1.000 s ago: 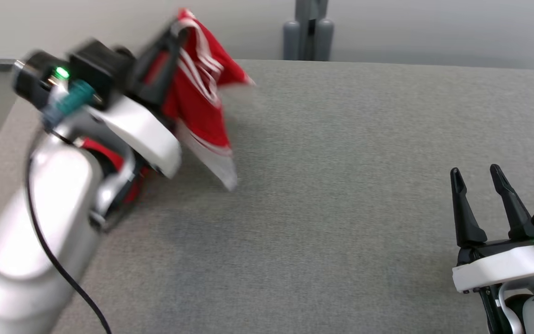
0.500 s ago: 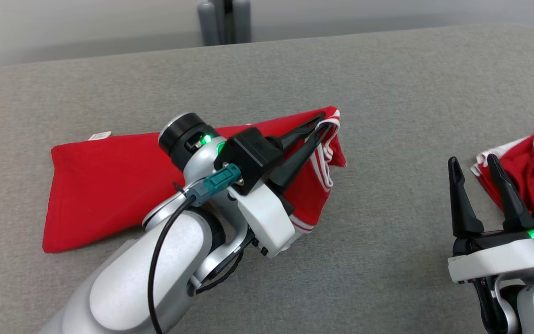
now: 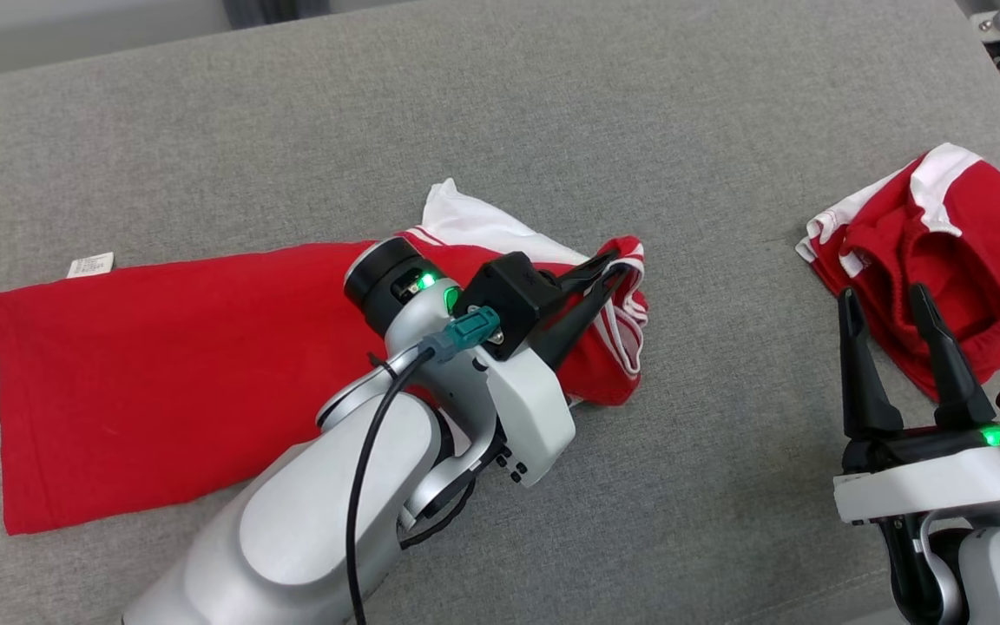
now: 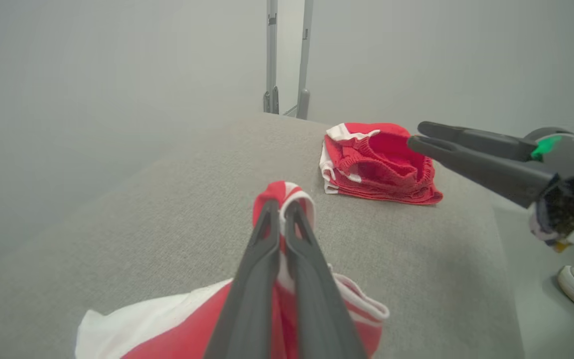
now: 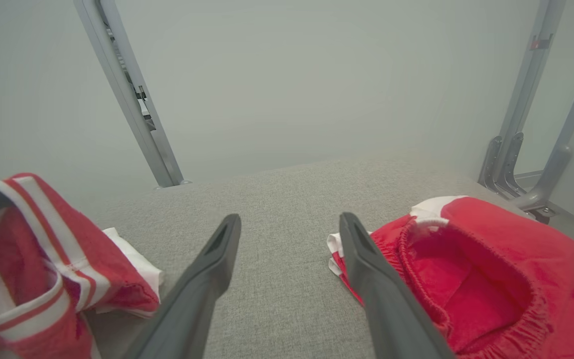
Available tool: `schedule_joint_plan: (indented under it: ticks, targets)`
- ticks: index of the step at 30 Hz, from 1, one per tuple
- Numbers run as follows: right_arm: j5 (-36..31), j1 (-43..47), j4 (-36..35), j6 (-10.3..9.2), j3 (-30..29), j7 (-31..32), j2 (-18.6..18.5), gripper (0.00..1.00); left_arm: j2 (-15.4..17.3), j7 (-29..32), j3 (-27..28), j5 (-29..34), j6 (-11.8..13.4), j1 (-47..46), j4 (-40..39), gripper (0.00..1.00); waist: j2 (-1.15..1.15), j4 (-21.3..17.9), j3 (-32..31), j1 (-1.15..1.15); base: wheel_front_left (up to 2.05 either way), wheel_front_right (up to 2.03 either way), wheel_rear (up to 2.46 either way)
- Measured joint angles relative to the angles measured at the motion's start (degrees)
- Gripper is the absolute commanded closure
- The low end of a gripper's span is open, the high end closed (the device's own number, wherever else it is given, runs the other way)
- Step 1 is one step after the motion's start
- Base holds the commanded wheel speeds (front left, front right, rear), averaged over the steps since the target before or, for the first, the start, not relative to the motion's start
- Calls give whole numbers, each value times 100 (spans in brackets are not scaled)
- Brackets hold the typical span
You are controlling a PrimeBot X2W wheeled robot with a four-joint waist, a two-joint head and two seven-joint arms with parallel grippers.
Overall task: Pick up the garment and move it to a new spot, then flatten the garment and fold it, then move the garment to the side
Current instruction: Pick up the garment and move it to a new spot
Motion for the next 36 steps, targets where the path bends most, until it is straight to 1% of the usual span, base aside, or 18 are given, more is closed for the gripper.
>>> schedule_joint_plan:
  ticks: [5, 6, 7, 10, 12, 16, 18, 22, 29, 36]
  targets:
    - [0, -75, 82, 0, -25, -43, -1, 0, -169, -292, -170, -1, -194, -8, 606, 99, 0, 23, 129, 0, 0, 0, 0]
    - [-3, -98, 91, 0, -25, -49, 0, 0, -194, -352, -196, -2, -221, -9, 672, 59, 0, 49, 132, 0, 0, 0, 0]
    - [-13, -115, 101, 0, -40, -52, 0, 0, -226, -378, -233, -22, -253, -9, 724, 0, 0, 80, 132, 0, 0, 0, 0]
    - [-62, -154, 137, 0, -55, -56, 1, 0, -290, -476, -326, -110, -338, 5, 764, 0, 0, 191, 105, 0, 0, 0, 0]
    - [-113, -173, 141, 0, -70, -31, 1, 0, -267, -519, -335, -190, -354, 72, 703, 0, 0, 267, 66, 0, 0, 0, 0]
    - [-204, -181, 127, 0, -148, 22, 1, 0, -76, -517, -309, -339, -398, 248, 410, 0, 0, 435, -37, 0, 0, 0, 0]
    - [-241, -180, 113, 0, -165, 45, 2, 0, 66, -569, -199, -404, -330, 364, 234, 0, 0, 517, -102, 0, 0, 0, 0]
    - [-290, -155, 66, 0, -237, 110, 0, 0, 349, -720, 121, -504, -21, 633, -121, 0, 0, 686, -228, 0, 0, 0, 0]
    - [-417, -81, -37, 0, -236, 250, 2, 0, 787, -1115, 866, -683, 620, 1106, -522, 0, 0, 939, -467, 0, 0, 0, 0]
    - [-533, -30, -84, 0, -226, 390, 2, 0, 1089, -1634, 1659, -969, 1089, 1538, -678, 0, 0, 1130, -723, 0, 0, 0, 0]
